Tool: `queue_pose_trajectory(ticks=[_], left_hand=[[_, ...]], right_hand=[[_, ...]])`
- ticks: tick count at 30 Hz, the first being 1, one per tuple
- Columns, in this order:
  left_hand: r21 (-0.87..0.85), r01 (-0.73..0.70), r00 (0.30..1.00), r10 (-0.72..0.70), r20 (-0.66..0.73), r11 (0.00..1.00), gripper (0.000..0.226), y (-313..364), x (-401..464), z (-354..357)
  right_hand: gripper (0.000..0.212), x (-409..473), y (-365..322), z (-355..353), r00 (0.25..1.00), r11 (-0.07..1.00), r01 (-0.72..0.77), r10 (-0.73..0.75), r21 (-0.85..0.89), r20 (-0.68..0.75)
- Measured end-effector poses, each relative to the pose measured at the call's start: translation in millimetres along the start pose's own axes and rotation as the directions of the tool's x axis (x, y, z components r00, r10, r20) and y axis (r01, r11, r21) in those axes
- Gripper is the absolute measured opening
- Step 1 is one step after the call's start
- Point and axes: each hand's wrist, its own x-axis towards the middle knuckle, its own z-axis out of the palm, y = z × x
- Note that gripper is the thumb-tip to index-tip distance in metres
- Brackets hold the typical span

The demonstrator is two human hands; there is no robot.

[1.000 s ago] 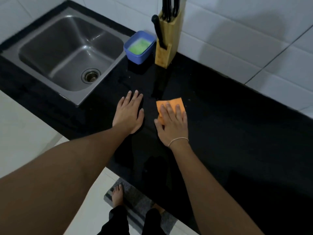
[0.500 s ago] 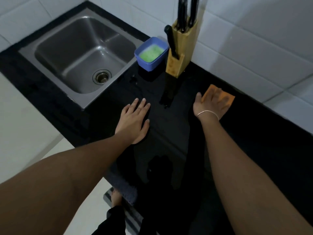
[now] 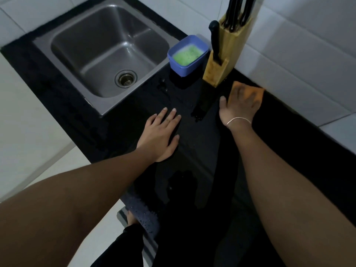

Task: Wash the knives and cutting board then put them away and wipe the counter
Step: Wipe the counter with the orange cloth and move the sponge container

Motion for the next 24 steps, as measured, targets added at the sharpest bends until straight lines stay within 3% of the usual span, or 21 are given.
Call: queue_pose_trajectory(ticks=[6,8,11,13,14,18,24], left_hand=[[0.019,0.014,1.000,-0.014,0.019,1.000,0.067,0,3,-3],[0.020,0.022,0.999,-0.023,0.026,1.000,0.067,0,4,-4],[0.019,0.018,0.999,-0.019,0.037,1.000,0.067,1,2,-6],[0.019,0.020,0.999,-0.021,0.038,1.000,0.066,1,2,-6],[0.020,0.020,0.999,-0.021,0.039,1.000,0.066,1,1,-7],[0.020,0.022,0.999,-0.023,0.045,1.000,0.066,2,3,-7],[0.028,0.038,0.998,-0.039,0.046,0.999,0.066,2,3,-8]], right_hand=[[0.075,-46,-29,11,0.978,0.978,0.207,-0.206,-0.002,0.043],[0.075,-50,-27,7,0.971,0.970,0.223,-0.230,0.100,0.061],[0.065,-75,-9,-1,0.952,0.906,0.282,-0.223,0.315,-0.210],[0.050,-101,3,0,0.911,0.889,0.307,-0.172,0.339,-0.374],[0.043,-111,8,3,0.907,0.895,0.307,-0.171,0.325,-0.385],[0.023,-116,15,8,0.936,0.939,0.285,-0.230,0.191,-0.265],[0.021,-100,9,-2,0.952,0.955,0.278,-0.258,0.108,-0.164]])
